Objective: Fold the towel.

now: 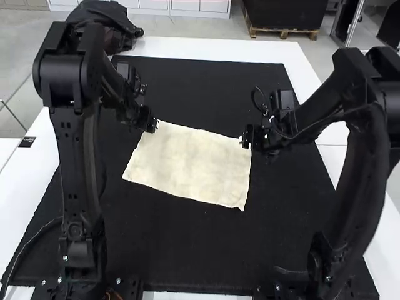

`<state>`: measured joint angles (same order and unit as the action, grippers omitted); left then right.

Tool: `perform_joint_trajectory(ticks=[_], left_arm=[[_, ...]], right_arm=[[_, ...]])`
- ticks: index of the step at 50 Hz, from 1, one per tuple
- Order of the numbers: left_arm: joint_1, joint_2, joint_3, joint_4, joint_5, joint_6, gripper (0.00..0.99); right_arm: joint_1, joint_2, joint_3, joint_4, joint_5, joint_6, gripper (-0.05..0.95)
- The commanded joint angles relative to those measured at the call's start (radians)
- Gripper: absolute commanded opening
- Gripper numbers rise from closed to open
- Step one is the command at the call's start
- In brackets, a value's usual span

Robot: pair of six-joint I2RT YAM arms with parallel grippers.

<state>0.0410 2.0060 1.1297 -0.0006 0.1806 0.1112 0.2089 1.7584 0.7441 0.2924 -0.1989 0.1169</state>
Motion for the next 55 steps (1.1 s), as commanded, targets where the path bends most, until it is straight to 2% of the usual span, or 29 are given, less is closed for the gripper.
perform_joint_trajectory(ticks=[1,12,36,51,53,55], left_arm=[[0.002,0.016,0.022,0.005,0.003,-0.004,0.957],[0.003,0.031,0.021,0.016,0.003,-0.002,0.957],[0.010,0.056,0.022,0.050,0.000,-0.001,0.959],[0.026,0.089,0.019,0.019,0.000,0.012,0.957],[0.026,0.091,0.015,0.022,0.000,0.012,0.938],[0.028,0.096,0.012,0.027,-0.001,0.013,0.862]], right_arm=[[0.023,0.029,0.023,0.019,-0.007,0.026,0.90],[0.030,0.079,0.041,0.048,-0.007,0.029,0.90],[0.050,0.188,0.112,0.050,0.001,0.024,0.91],[0.050,0.210,0.113,0.048,0.032,-0.011,0.91],[0.052,0.214,0.118,0.045,0.029,-0.026,0.89],[0.052,0.220,0.118,0.042,0.026,-0.049,0.77]])
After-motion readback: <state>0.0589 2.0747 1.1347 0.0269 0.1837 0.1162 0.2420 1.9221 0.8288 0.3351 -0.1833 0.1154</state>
